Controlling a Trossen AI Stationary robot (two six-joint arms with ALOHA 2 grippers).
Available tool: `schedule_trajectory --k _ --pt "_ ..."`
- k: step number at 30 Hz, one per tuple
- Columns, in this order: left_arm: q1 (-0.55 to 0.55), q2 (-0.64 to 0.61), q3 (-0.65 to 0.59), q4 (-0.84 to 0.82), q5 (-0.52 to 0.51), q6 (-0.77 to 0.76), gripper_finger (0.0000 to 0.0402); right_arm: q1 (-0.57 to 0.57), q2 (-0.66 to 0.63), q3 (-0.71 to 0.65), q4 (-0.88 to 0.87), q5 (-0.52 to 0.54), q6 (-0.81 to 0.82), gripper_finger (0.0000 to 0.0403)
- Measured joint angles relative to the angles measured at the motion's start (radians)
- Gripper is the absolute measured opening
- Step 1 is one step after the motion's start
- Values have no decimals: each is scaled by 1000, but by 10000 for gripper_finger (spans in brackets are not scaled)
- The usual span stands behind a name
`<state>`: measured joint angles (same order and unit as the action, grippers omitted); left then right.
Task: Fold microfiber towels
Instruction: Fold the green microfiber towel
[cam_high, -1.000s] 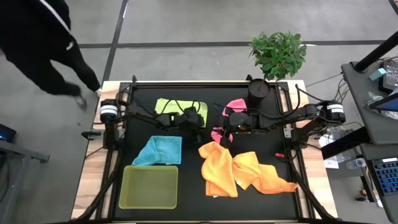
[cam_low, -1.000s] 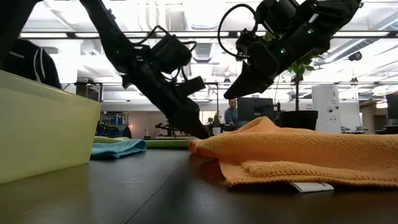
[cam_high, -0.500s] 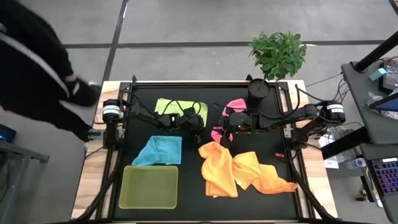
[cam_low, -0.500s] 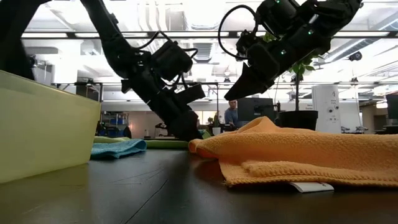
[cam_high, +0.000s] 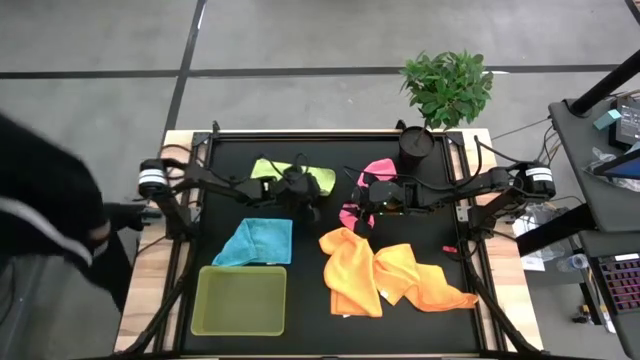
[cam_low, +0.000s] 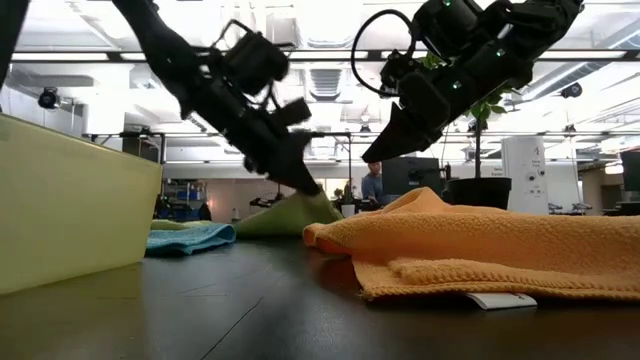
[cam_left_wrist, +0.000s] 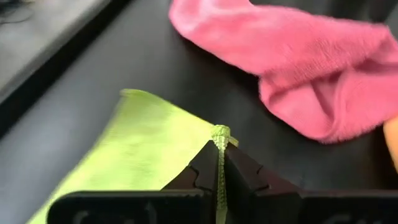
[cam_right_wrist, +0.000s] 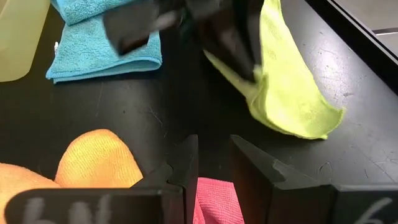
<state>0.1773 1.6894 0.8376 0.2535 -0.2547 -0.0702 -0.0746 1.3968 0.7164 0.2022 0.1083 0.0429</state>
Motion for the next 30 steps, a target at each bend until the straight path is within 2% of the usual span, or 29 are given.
schedule_trajectory --k 8,17,24,30 --pt "40 -257 -197 -35 -158 -179 0 0 0 -6 26 0 -2 82" --pt "124 -602 -452 -84 -344 -352 0 0 0 -14 48 0 -4 82" --pt "193 -799 -529 -93 -421 -358 0 0 28 -14 78 0 -10 82" --pt "247 -855 -537 -140 -427 -341 0 0 45 -14 96 -1 -15 82"
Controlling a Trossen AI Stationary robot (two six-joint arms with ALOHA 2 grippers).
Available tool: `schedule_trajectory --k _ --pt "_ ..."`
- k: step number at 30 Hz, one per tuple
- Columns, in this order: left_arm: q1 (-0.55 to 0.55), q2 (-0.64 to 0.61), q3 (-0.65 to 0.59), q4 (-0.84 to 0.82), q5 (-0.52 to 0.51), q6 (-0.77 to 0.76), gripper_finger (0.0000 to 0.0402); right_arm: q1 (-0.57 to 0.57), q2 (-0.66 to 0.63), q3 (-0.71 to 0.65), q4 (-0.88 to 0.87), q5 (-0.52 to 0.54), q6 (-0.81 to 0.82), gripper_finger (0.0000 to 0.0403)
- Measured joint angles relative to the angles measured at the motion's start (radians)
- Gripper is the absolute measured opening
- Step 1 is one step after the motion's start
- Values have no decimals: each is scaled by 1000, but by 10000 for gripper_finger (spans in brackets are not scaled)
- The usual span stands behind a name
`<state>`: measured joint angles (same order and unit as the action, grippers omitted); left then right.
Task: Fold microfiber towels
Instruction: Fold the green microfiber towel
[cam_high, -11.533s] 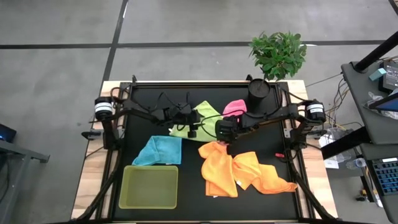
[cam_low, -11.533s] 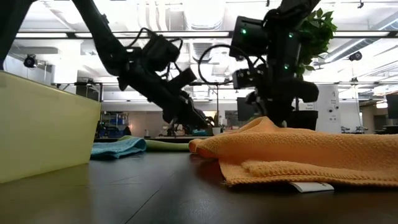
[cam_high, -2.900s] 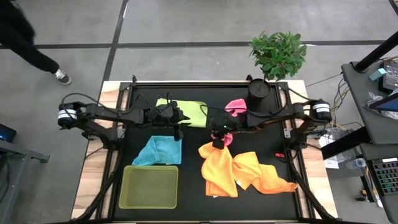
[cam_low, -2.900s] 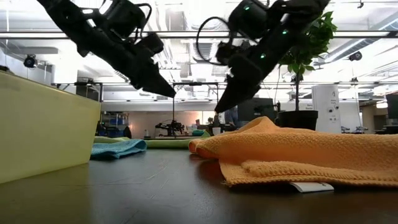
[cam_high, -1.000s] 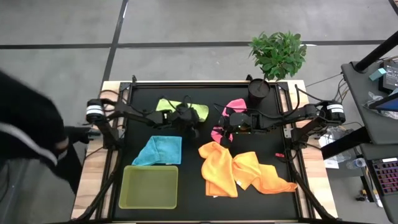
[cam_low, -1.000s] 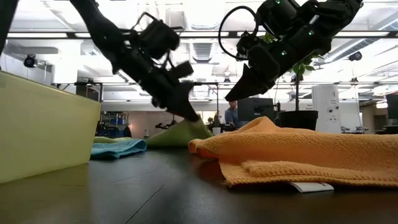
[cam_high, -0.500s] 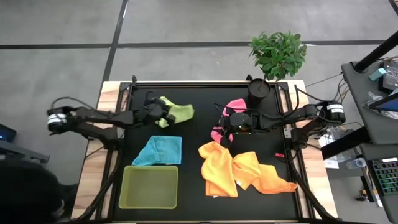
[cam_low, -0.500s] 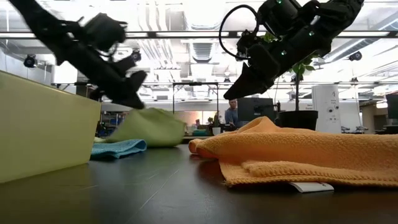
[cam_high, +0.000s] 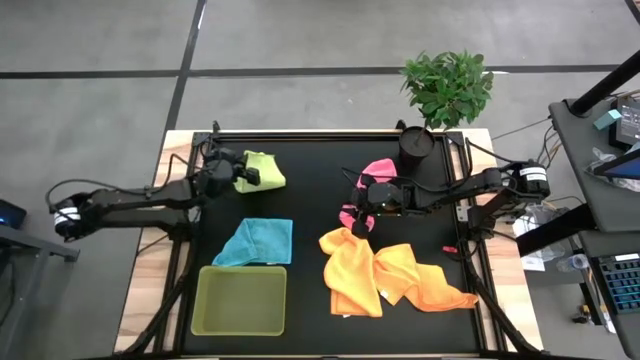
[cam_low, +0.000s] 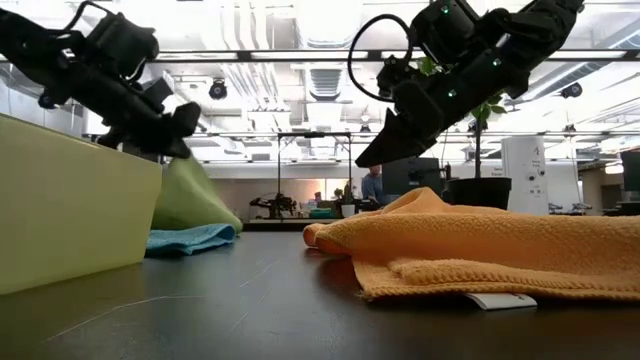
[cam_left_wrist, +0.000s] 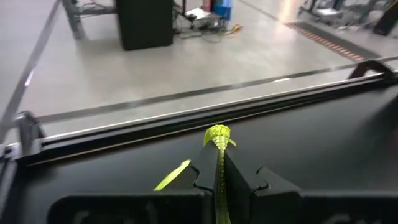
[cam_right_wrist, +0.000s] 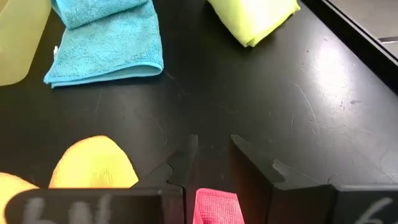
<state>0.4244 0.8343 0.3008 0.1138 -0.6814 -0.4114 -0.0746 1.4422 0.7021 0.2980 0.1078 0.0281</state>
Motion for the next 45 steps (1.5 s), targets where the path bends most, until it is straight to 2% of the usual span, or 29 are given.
schedule_trajectory --k 6,17,27,30,36,41,45 --pt "53 40 -7 -51 -51 -2 0 0 0 0 19 0 -8 82" --pt "131 246 -5 -53 -60 -55 0 0 0 0 26 0 -13 82" --pt "190 380 0 -53 -71 -108 3 0 0 0 26 0 -10 82" --pt "190 394 5 -53 -70 -108 22 0 0 0 26 0 -12 82" --pt "191 369 17 -67 -59 -105 87 0 0 0 25 0 -10 82" --pt "191 318 59 -231 -58 -105 130 0 0 0 25 0 -13 82" --pt "191 272 104 -356 -57 -104 141 -1 0 0 25 0 -26 82"
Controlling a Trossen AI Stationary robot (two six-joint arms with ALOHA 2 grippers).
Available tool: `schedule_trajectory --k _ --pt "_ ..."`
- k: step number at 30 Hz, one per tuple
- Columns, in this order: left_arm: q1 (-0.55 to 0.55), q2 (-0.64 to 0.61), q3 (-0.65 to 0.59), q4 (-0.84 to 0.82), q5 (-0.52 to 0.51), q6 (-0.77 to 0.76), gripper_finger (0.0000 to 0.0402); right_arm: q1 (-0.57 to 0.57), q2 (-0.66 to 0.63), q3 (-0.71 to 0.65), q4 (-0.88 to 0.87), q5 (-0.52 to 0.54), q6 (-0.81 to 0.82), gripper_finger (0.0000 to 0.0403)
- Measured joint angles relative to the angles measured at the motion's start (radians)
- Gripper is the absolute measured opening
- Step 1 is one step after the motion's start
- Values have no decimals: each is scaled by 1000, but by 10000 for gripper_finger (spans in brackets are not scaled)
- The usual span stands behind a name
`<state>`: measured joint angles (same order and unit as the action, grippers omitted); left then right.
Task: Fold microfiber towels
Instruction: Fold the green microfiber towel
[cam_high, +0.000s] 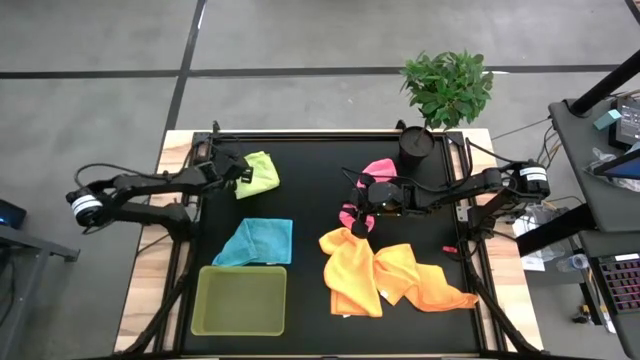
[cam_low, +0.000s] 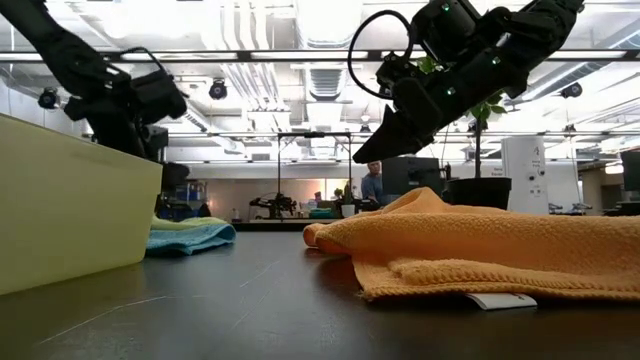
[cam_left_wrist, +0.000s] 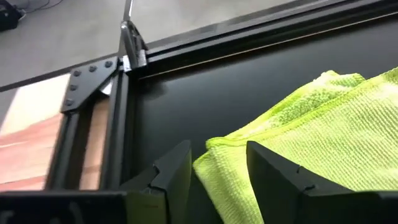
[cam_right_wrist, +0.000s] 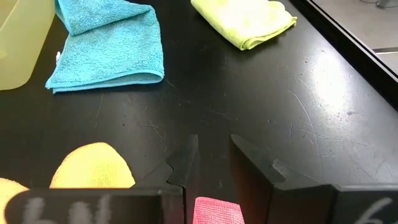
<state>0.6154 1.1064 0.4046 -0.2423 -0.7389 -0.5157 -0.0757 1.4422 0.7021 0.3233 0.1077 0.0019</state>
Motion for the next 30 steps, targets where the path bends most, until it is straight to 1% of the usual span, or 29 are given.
schedule_trajectory --k 2,3,6,8,10,15,20,25,27,30 --pt "0 -22 22 -17 8 14 142 0 0 0 0 0 -2 82" --pt "-1 -32 32 -16 33 34 142 0 0 0 0 0 -2 82" --pt "-2 -45 47 33 207 108 138 0 0 0 0 0 -2 82" --pt "-5 -36 47 76 327 127 131 0 0 0 0 0 -3 82" --pt "-10 -7 46 87 405 130 118 0 0 0 0 0 -4 82" --pt "-27 104 44 82 467 120 73 0 0 0 0 0 -3 82" --pt "-54 220 52 113 478 102 31 0 0 0 0 -1 -3 82" --pt "-93 273 90 122 498 104 6 0 0 0 0 -1 -2 82" --pt "-118 277 105 115 544 132 2 0 0 0 0 -1 -2 82" --pt "-174 277 121 110 644 240 1 2 0 0 -1 -2 -2 82"
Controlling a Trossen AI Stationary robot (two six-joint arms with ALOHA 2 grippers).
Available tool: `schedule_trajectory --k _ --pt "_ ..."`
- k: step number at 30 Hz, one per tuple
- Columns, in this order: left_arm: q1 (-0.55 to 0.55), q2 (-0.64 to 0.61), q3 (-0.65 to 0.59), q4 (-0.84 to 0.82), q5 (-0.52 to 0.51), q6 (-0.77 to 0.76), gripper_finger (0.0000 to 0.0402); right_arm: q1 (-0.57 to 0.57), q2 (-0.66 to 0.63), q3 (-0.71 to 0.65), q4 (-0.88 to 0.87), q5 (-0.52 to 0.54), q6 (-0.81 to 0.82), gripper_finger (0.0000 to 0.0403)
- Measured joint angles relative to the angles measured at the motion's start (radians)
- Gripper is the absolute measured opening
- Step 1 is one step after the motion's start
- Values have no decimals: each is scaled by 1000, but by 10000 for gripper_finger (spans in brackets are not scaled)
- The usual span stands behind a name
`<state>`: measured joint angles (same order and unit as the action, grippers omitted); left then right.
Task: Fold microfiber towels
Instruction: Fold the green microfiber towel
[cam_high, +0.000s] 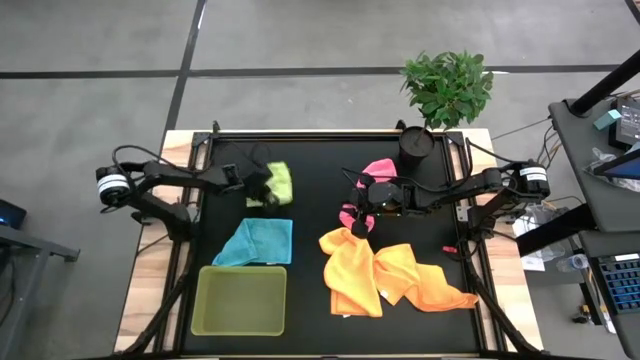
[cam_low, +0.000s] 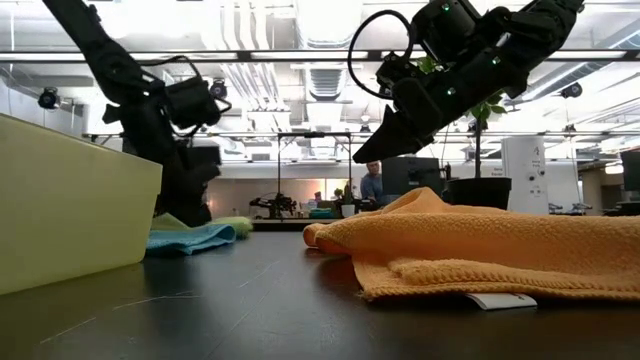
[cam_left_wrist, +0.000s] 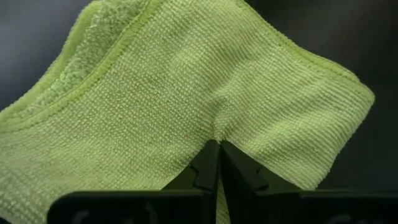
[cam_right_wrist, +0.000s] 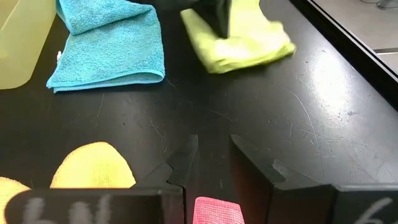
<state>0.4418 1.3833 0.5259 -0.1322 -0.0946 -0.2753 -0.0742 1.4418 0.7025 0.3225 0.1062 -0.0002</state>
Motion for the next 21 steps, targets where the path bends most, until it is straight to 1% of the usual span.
schedule_trajectory --k 2,4,7,12,16,21 --pt "-37 -10 6 -19 36 68 0 0 0 0 0 0 0 82" --pt "-55 -37 11 -40 37 97 0 0 0 0 0 0 0 82" --pt "-51 -91 23 -63 37 127 0 0 0 -1 -4 0 0 82" --pt "-14 -209 33 -106 41 235 6 0 0 -2 -4 0 0 82" --pt "41 -288 33 -115 41 256 41 0 0 -2 -4 0 0 82" --pt "71 -328 33 -156 39 251 93 0 0 -3 -4 0 0 82"
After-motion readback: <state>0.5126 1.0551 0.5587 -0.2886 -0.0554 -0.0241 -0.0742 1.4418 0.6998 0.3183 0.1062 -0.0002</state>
